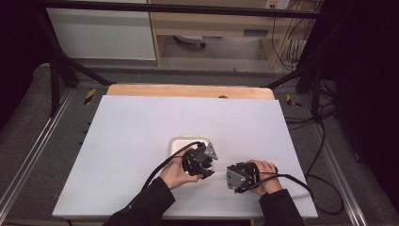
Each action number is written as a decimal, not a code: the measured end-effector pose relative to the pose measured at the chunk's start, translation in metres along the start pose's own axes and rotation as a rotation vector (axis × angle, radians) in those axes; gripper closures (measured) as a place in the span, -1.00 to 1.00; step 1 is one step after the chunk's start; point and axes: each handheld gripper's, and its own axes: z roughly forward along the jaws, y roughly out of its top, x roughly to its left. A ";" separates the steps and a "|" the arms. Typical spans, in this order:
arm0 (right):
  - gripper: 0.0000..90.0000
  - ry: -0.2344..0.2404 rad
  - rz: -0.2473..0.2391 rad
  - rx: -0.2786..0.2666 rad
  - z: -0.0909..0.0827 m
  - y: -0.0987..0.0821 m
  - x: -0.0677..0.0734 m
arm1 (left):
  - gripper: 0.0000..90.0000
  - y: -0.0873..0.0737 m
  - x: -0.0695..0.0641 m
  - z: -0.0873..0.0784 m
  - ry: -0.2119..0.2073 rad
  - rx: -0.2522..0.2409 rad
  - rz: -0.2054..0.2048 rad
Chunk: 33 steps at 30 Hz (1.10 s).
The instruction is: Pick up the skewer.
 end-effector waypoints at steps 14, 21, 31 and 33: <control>0.98 0.011 -0.030 0.020 0.001 0.004 0.000 | 0.87 0.003 -0.001 0.006 -0.033 0.102 0.031; 0.98 0.016 -0.038 0.021 0.001 0.005 0.001 | 0.95 0.004 -0.005 0.010 -0.024 0.132 0.069; 0.98 0.022 -0.041 0.020 -0.001 0.005 0.000 | 0.98 0.004 -0.009 0.010 -0.005 0.137 0.093; 0.98 0.018 -0.031 0.021 0.000 0.005 0.001 | 0.98 0.004 -0.010 0.010 -0.003 0.137 0.096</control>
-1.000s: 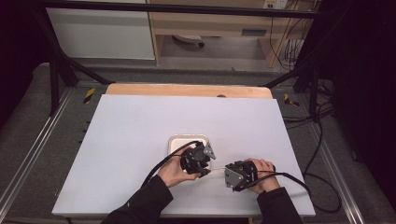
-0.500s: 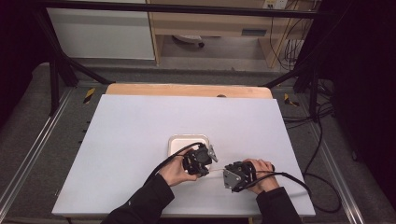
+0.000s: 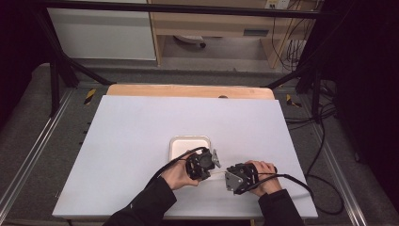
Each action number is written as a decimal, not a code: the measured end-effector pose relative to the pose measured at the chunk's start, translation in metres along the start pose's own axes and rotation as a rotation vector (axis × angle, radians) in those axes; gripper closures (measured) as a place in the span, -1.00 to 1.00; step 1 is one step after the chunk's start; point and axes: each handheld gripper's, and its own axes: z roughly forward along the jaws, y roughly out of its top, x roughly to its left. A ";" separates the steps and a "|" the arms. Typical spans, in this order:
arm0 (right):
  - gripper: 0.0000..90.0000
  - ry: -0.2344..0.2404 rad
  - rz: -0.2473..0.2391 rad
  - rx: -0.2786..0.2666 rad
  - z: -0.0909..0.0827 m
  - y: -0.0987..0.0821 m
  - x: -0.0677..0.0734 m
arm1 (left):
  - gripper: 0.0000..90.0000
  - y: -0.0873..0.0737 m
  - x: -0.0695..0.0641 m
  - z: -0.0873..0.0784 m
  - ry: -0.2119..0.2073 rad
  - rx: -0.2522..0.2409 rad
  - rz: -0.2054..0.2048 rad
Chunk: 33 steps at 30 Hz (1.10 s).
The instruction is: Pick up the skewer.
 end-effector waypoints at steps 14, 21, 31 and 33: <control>-0.06 -0.036 0.454 -0.069 -0.014 -0.021 -0.011 | 0.98 -0.022 0.008 -0.010 0.045 -0.039 -0.066; -0.61 -0.027 0.716 -0.103 -0.011 -0.038 -0.014 | 0.98 -0.043 0.013 -0.022 0.056 -0.098 -0.118; -0.89 0.040 0.928 -0.133 -0.001 -0.055 -0.007 | 0.98 -0.086 0.017 -0.040 0.102 -0.208 -0.239; -0.91 0.045 0.952 -0.143 -0.001 -0.057 -0.006 | 0.98 -0.094 0.016 -0.043 0.116 -0.228 -0.251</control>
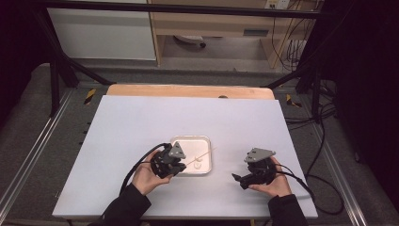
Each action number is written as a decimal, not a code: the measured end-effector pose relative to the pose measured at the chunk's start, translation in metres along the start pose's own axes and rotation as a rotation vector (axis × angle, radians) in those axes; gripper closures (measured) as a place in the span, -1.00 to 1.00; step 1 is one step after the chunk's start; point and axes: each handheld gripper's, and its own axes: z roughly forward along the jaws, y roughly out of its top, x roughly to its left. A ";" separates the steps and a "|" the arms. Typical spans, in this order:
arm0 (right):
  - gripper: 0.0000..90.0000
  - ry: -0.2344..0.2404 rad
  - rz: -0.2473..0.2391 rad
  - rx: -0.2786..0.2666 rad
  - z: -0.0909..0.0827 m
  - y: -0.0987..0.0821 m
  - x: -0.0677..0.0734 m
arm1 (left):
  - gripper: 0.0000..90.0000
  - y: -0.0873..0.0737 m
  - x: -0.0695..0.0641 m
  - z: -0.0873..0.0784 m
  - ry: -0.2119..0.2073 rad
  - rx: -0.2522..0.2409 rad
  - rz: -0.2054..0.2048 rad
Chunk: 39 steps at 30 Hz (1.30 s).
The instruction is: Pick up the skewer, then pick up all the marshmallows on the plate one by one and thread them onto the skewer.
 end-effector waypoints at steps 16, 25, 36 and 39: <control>-0.97 0.052 0.132 -0.053 0.004 0.006 0.001 | 0.98 -0.061 0.013 -0.029 0.069 -0.166 -0.165; -0.98 0.063 0.123 -0.064 0.011 0.024 0.012 | 0.98 -0.090 0.015 -0.038 0.095 -0.216 -0.218; -0.98 0.107 0.164 -0.102 0.029 0.048 0.027 | 0.97 -0.108 0.017 -0.045 0.093 -0.273 -0.262; -0.97 0.114 0.175 -0.108 0.038 0.054 0.032 | 0.97 -0.112 0.017 -0.045 0.097 -0.283 -0.269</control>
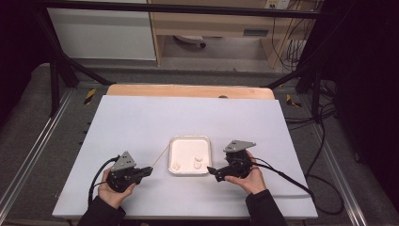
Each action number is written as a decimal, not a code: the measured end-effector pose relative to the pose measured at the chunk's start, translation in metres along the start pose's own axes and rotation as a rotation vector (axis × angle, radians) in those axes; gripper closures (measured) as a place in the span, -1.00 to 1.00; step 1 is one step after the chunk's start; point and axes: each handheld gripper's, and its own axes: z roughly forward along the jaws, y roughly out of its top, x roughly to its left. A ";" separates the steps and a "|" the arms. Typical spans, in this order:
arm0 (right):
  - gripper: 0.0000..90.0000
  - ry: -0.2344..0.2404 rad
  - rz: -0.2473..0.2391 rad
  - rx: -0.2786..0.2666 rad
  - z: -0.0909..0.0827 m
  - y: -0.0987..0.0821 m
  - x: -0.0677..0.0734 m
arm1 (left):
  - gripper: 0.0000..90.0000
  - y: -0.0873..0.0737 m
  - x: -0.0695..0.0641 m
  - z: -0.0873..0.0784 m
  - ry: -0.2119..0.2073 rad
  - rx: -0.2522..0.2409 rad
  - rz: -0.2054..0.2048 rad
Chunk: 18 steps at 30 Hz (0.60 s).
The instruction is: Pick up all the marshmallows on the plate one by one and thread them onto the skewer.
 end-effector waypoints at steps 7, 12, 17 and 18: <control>-0.87 -0.005 0.008 0.002 0.017 0.009 0.012 | 0.97 -0.002 0.002 -0.002 0.000 -0.016 -0.018; -0.67 0.035 0.017 0.001 0.026 0.013 0.021 | 0.97 -0.003 0.000 0.000 -0.002 -0.011 -0.013; -0.36 0.022 0.010 0.023 0.038 0.013 0.025 | 0.97 -0.003 -0.001 0.000 -0.002 -0.010 -0.010; -0.31 0.028 0.024 0.025 0.040 0.013 0.025 | 0.97 -0.003 -0.001 0.000 -0.003 -0.011 -0.010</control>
